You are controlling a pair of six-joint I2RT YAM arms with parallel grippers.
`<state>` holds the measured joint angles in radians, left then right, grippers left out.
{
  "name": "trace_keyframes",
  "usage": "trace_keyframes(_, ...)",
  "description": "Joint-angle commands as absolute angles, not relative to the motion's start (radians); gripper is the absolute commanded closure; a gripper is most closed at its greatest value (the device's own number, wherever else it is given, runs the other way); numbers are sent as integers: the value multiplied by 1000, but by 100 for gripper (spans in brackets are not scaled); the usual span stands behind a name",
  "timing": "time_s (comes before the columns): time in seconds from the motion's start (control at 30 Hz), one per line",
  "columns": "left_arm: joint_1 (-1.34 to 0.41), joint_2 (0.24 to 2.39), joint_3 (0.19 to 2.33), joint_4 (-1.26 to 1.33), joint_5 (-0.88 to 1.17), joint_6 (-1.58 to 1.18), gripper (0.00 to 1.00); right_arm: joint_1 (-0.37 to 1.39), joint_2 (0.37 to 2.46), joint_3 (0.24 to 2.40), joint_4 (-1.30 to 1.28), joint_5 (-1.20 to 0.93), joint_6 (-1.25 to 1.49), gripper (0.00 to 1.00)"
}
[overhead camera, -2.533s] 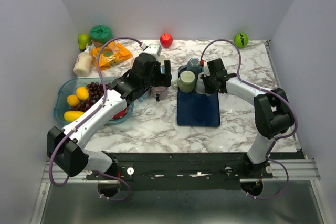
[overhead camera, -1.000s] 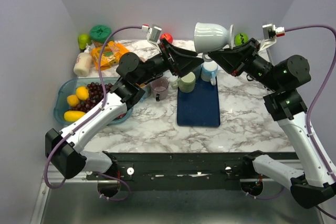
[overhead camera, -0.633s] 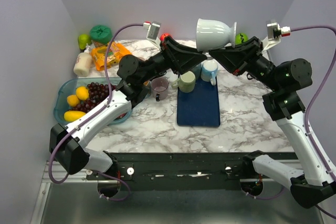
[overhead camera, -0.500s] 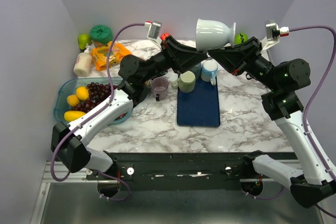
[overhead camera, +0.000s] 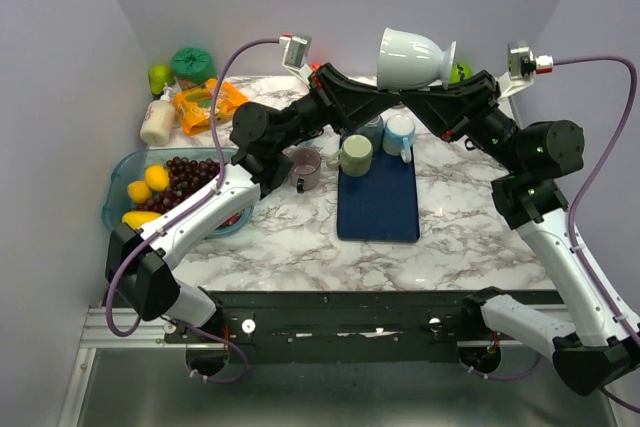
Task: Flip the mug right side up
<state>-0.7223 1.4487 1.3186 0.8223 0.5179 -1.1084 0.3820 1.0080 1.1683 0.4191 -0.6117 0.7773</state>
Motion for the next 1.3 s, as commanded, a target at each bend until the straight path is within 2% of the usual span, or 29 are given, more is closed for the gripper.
trace_keyframes(0.0,-738,1477,1365,870,508,-1138,73,400,1022,1138,488,-687,788,99)
trace_keyframes(0.23,-741,1503,1382,897,514,-1169,64,405,1025,1106,497,-649,779,99)
trace_keyframes(0.3,-742,1511,1391,900,515,-1172,65,408,1026,1097,505,-634,776,99)
trace_keyframes(0.4,-742,1516,1397,894,520,-1169,81,410,1032,1092,499,-629,770,99)
trace_keyframes(0.43,-744,1514,1399,888,520,-1160,96,408,1031,1092,496,-627,769,99)
trace_keyframes(0.47,-742,1513,1399,879,515,-1154,100,410,1032,1094,482,-621,764,99)
trace_keyframes(0.67,-742,1461,1384,715,457,-1015,100,408,1032,1104,338,-530,723,98)
trace_keyframes(0.7,-742,1450,1381,674,425,-981,100,408,1029,1103,325,-519,716,88)
trace_keyframes(0.77,-741,1412,1373,562,379,-930,100,408,1026,1100,284,-485,710,78)
trace_keyframes(0.8,-741,1399,1367,530,335,-879,100,408,1026,1100,273,-476,704,63)
trace_keyframes(0.87,-739,1369,1365,434,298,-833,100,408,1023,1094,236,-445,698,51)
trace_keyframes(0.9,-739,1361,1370,402,276,-812,100,408,1022,1088,229,-437,698,41)
trace_keyframes(1.0,-738,1330,1390,252,203,-718,100,408,1009,1065,210,-416,689,30)
trace_keyframes(1.27,-738,1256,1401,-176,-67,-477,100,408,957,1005,48,-354,626,23)
